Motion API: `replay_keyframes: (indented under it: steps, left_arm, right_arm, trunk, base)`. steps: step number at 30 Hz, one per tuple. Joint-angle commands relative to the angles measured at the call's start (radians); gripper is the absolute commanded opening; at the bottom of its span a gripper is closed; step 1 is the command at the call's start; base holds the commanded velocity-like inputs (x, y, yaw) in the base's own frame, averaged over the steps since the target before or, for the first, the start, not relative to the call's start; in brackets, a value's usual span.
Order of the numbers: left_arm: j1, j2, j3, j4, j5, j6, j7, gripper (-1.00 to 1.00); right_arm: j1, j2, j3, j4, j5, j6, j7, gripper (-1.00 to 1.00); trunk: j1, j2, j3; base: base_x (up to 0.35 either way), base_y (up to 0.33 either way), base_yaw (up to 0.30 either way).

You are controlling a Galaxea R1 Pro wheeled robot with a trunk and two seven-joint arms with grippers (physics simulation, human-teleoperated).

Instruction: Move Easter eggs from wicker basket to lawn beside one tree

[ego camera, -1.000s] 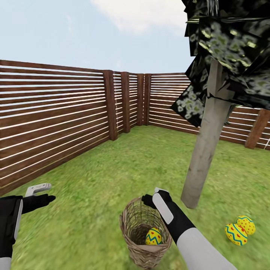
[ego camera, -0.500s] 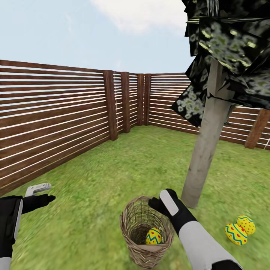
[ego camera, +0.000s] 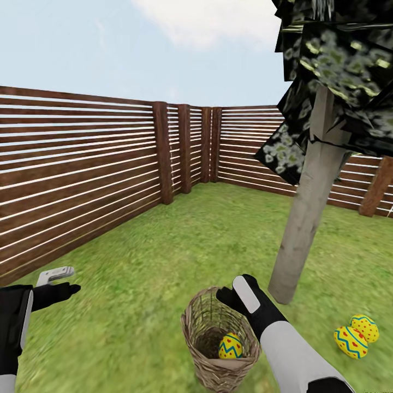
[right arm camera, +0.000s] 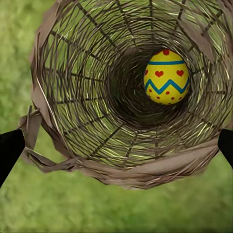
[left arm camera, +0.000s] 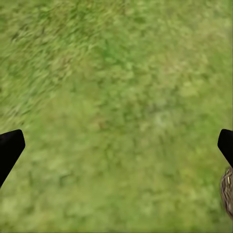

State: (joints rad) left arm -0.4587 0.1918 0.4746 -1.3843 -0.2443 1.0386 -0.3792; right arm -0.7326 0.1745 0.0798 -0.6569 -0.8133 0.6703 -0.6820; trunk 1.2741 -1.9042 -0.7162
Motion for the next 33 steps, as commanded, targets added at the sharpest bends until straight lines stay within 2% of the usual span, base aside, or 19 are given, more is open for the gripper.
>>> replay_keyframes:
  steps: [1,9,27,33]
  left_arm:
    - [-0.001,0.0,0.001,-0.001,-0.01,0.003,-0.01,1.0]
    - [-0.001,-0.001,0.0,-0.001,-0.01,0.003,-0.01,1.0]
    - [-0.001,-0.002,-0.001,-0.001,-0.01,0.003,-0.01,1.0]
    - [-0.001,-0.001,-0.001,-0.001,-0.01,0.003,-0.01,1.0]
  right_arm:
    - [-0.001,0.0,0.002,-0.001,-0.007,0.002,-0.008,1.0]
    - [0.001,0.0,0.001,-0.001,-0.007,0.001,-0.003,1.0]
    - [0.001,0.0,0.003,-0.001,-0.007,0.0,0.0,1.0]
    - [0.001,0.0,0.005,-0.001,-0.008,0.0,0.001,1.0]
  trunk:
    - [0.0,-0.001,-0.002]
    - [0.0,-0.001,-0.005]
    - [0.0,-0.001,-0.005]
    - [0.0,-0.001,-0.005]
  base:
    - [0.007,0.009,-0.067]
    - [0.001,0.002,-0.078]
    - [0.025,0.07,-0.266]
    - [0.001,0.11,-0.082]
